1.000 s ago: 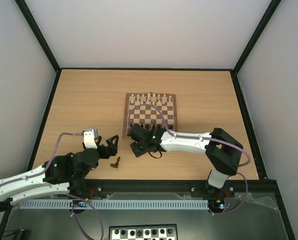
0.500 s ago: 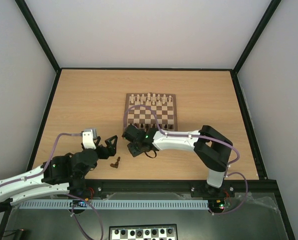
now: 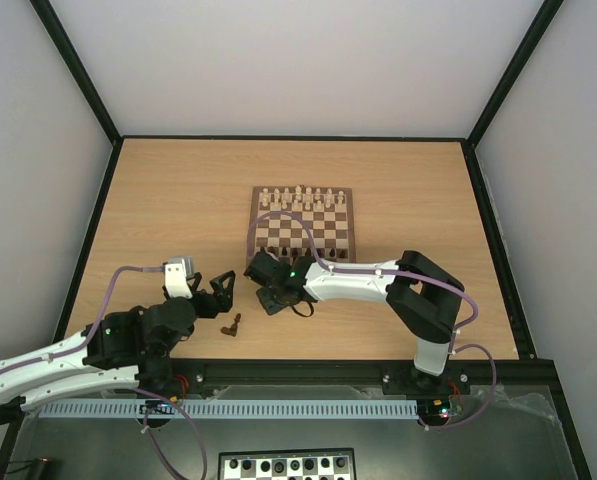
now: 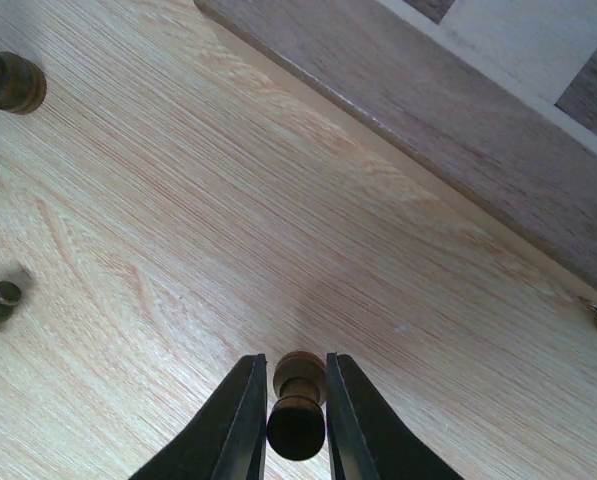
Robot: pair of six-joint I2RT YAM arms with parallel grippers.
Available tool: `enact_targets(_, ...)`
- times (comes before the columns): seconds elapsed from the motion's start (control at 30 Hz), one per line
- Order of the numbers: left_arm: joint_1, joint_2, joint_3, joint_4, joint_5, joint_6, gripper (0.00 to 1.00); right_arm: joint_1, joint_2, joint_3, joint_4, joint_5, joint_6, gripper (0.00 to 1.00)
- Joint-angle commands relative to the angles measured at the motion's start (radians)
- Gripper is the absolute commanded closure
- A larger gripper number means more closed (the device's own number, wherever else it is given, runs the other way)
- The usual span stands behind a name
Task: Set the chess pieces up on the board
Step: Pick up the chess piece at the center of the board, then place the chess piece on the chessboard.
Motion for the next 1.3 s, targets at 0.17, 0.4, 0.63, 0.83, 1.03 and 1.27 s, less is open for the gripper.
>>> enact_targets(0.17, 0.007, 0.016, 0.000, 0.014, -0.021, 0.017, 0.00, 0.011, -0.013, 0.019, -0.086, 0.048, 0.009, 0.85)
enact_targets(0.4, 0.008, 0.029, 0.001, 0.026, -0.017, 0.023, 0.00, -0.015, -0.126, 0.009, -0.155, 0.159, 0.013, 0.85)
enact_targets(0.63, 0.007, 0.034, -0.002, 0.040, -0.011, 0.032, 0.00, -0.162, -0.273, -0.096, -0.167, 0.171, 0.010, 0.85)
enact_targets(0.83, 0.007, 0.047, 0.004, 0.047, -0.008, 0.040, 0.01, -0.289, -0.365, -0.155, -0.164, 0.159, -0.005, 0.84)
enact_targets(1.03, 0.006, 0.052, 0.003, 0.053, -0.006, 0.041, 0.00, -0.388, -0.383, -0.186, -0.147, 0.133, -0.022, 0.84)
enact_targets(1.27, 0.007, 0.049, 0.002, 0.053, -0.003, 0.040, 0.00, -0.434, -0.384, -0.219, -0.127, 0.104, -0.018, 0.84)
